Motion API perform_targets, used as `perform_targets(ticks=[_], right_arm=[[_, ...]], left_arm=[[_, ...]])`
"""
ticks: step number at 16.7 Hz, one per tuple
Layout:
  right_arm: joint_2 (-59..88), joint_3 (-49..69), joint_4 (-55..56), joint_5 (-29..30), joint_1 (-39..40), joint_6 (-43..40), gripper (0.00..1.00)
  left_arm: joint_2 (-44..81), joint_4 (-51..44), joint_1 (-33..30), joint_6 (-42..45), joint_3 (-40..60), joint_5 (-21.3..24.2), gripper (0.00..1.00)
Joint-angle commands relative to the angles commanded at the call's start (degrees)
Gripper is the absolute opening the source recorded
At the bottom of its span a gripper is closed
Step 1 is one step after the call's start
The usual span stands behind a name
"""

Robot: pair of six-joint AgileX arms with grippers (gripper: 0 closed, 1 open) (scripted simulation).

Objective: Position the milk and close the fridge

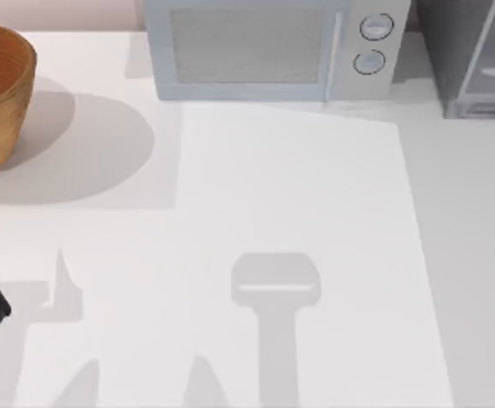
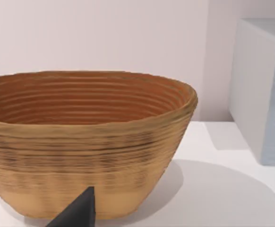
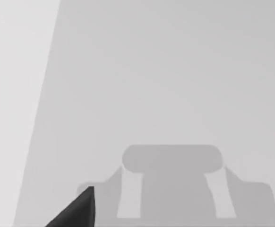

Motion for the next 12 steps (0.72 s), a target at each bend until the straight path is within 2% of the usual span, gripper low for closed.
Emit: perform_targets(ticks=[3,6,9,12], right_arm=[[5.4,2.87,-1.42,-3.51,-5.32,-5.41,1.0],[16.28,7.82,-3.5,-9.55,-15.97,-16.26,1.0],[32.5,13.83,-5.31,-17.13,-31.05,-32.32,1.0],[52.62,20.13,-6.01,-25.69,-48.4,-51.77,1.0]], left_arm=[[0.0,0.0,0.0,0.0,0.0,0.0,1.0],[0.0,0.0,0.0,0.0,0.0,0.0,1.0],[0.0,0.0,0.0,0.0,0.0,0.0,1.0],[0.0,0.0,0.0,0.0,0.0,0.0,1.0]])
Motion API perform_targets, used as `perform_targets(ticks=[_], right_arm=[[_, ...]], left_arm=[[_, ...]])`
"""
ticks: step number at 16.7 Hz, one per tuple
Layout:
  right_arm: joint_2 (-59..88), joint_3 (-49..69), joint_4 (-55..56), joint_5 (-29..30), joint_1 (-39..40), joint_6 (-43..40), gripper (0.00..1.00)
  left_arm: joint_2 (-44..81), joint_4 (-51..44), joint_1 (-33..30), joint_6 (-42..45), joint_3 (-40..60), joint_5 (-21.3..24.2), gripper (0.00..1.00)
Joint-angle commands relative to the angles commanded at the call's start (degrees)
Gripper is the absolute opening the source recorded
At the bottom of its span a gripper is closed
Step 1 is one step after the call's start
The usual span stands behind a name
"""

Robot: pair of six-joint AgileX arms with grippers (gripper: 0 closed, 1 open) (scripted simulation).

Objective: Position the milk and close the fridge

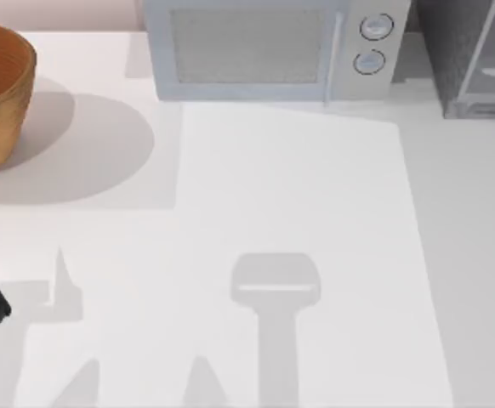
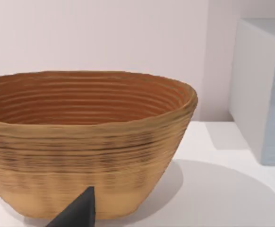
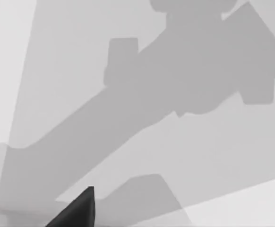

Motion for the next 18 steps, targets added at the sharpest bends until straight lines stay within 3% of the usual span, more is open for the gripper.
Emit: perform_targets(ticks=[5,9,13,18], right_arm=[[33.45,9.21,1.67,-14.13,-27.69,-32.02,1.0],[52.54,14.23,4.83,-23.2,-44.74,-50.76,1.0],[62.09,16.79,7.45,-28.41,-53.71,-60.16,1.0],[63.28,17.1,7.87,-29.11,-54.87,-61.31,1.0]], left_arm=[[0.0,0.0,0.0,0.0,0.0,0.0,1.0],[0.0,0.0,0.0,0.0,0.0,0.0,1.0],[0.0,0.0,0.0,0.0,0.0,0.0,1.0],[0.0,0.0,0.0,0.0,0.0,0.0,1.0]])
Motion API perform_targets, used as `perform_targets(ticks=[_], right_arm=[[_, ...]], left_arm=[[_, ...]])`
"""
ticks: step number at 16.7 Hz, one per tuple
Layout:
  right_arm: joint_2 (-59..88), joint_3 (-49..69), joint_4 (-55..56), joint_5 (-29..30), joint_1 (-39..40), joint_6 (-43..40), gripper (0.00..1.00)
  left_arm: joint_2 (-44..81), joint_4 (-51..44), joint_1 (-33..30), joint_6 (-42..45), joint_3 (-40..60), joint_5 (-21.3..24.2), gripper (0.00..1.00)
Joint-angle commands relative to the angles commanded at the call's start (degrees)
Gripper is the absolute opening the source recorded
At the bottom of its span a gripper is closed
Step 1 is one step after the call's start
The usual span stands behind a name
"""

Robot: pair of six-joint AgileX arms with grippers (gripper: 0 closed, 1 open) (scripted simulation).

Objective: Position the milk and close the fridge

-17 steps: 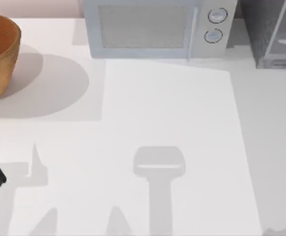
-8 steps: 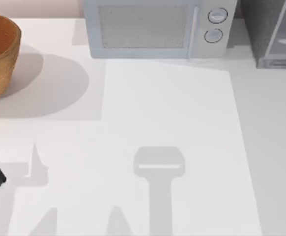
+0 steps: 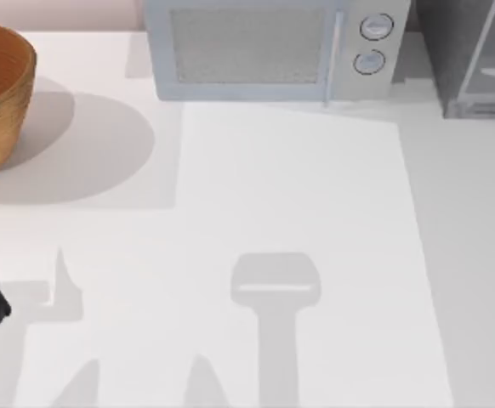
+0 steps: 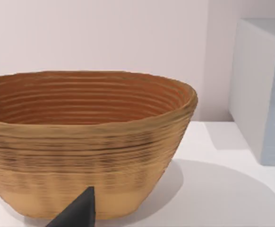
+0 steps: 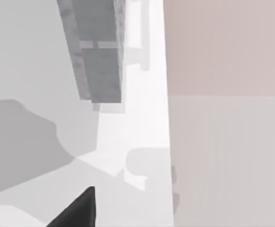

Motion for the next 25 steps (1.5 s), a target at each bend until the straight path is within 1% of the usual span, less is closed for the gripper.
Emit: perform_targets(ticks=[2,4,6,8,12,19,22,25], right_arm=[[-0.14,-0.21,0.0,0.13,0.28,0.15,1.0],[0.18,-0.63,1.87,0.97,2.12,1.97,1.0],[0.66,-1.16,5.73,2.49,6.04,5.98,1.0],[0.95,-1.57,10.73,3.94,11.05,11.68,1.0],[0.96,-1.75,24.1,5.74,21.37,28.1,1.0],[0.29,-0.96,52.06,8.77,38.44,64.11,1.0],[0.61,-1.12,61.18,10.91,45.81,74.03,1.0],[1.22,-1.64,66.12,12.68,50.24,78.93,1.0]], left_arm=[[0.0,0.0,0.0,0.0,0.0,0.0,1.0],[0.0,0.0,0.0,0.0,0.0,0.0,1.0],[0.0,0.0,0.0,0.0,0.0,0.0,1.0],[0.0,0.0,0.0,0.0,0.0,0.0,1.0],[0.0,0.0,0.0,0.0,0.0,0.0,1.0],[0.0,0.0,0.0,0.0,0.0,0.0,1.0],[0.0,0.0,0.0,0.0,0.0,0.0,1.0],[0.0,0.0,0.0,0.0,0.0,0.0,1.0]])
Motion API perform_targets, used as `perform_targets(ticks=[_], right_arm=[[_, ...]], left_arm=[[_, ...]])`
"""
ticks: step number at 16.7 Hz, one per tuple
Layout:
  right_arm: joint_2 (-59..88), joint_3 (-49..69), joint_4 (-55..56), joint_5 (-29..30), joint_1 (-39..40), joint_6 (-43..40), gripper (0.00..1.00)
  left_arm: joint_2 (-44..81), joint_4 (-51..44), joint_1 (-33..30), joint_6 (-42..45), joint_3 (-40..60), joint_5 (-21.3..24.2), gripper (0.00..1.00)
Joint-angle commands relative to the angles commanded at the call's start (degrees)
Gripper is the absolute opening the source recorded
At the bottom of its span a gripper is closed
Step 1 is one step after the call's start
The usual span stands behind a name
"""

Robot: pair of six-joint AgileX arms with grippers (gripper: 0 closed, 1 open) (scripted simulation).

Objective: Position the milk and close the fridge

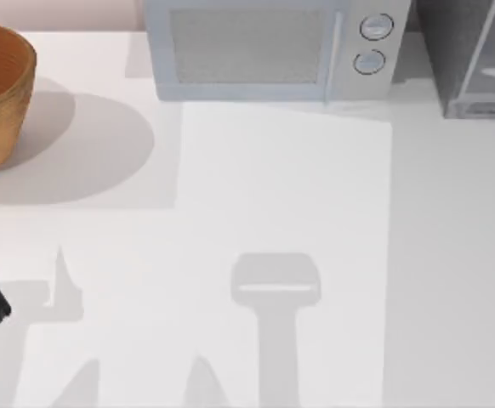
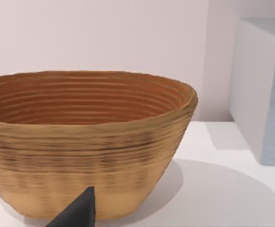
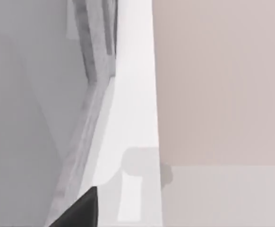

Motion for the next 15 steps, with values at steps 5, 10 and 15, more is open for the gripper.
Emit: perform_targets(ticks=[5,10,15], right_arm=[[-0.21,-0.65,0.78,0.12,-0.37,0.34,1.0],[-1.75,-2.28,2.91,3.95,5.39,3.98,1.0],[-5.51,-6.66,8.46,15.64,20.25,13.84,1.0]], left_arm=[[0.0,0.0,0.0,0.0,0.0,0.0,1.0],[0.0,0.0,0.0,0.0,0.0,0.0,1.0],[0.0,0.0,0.0,0.0,0.0,0.0,1.0]])
